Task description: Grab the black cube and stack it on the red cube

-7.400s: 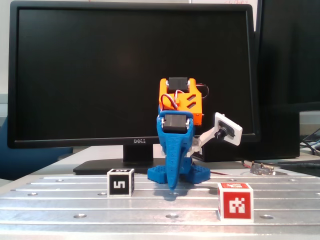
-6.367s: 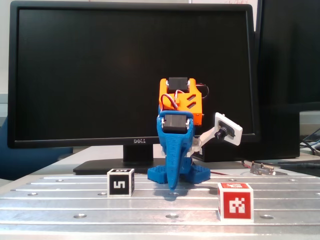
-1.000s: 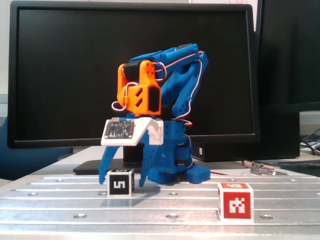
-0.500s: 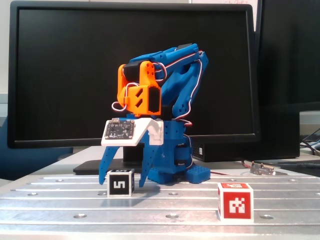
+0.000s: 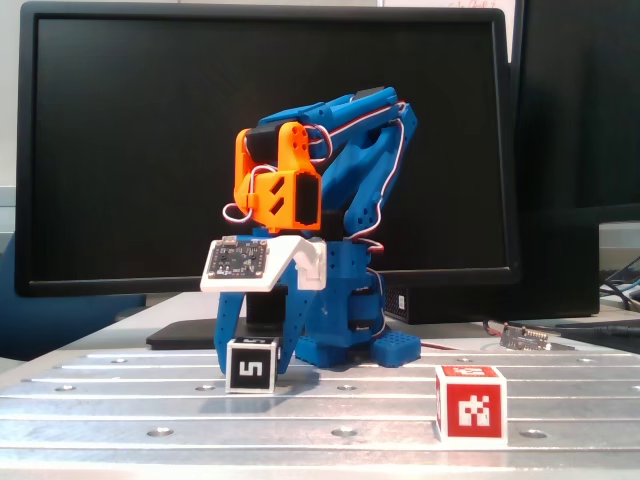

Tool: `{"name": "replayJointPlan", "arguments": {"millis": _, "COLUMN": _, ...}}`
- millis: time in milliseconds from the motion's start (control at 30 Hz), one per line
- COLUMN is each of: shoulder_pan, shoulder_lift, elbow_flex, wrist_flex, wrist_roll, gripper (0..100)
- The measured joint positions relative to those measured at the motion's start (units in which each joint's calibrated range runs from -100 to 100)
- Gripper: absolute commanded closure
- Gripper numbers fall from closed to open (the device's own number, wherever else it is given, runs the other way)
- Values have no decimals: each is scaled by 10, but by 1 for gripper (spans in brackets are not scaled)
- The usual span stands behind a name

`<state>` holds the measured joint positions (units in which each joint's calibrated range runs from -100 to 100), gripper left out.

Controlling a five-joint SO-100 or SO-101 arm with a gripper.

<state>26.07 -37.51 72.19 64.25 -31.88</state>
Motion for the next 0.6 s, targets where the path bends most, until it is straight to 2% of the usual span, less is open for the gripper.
{"name": "replayJointPlan", "arguments": {"millis": 600, "shoulder_pan": -1, "shoulder_lift": 0, "elbow_flex": -8, "wrist_flex": 5, "wrist_roll": 0, "gripper": 81}}
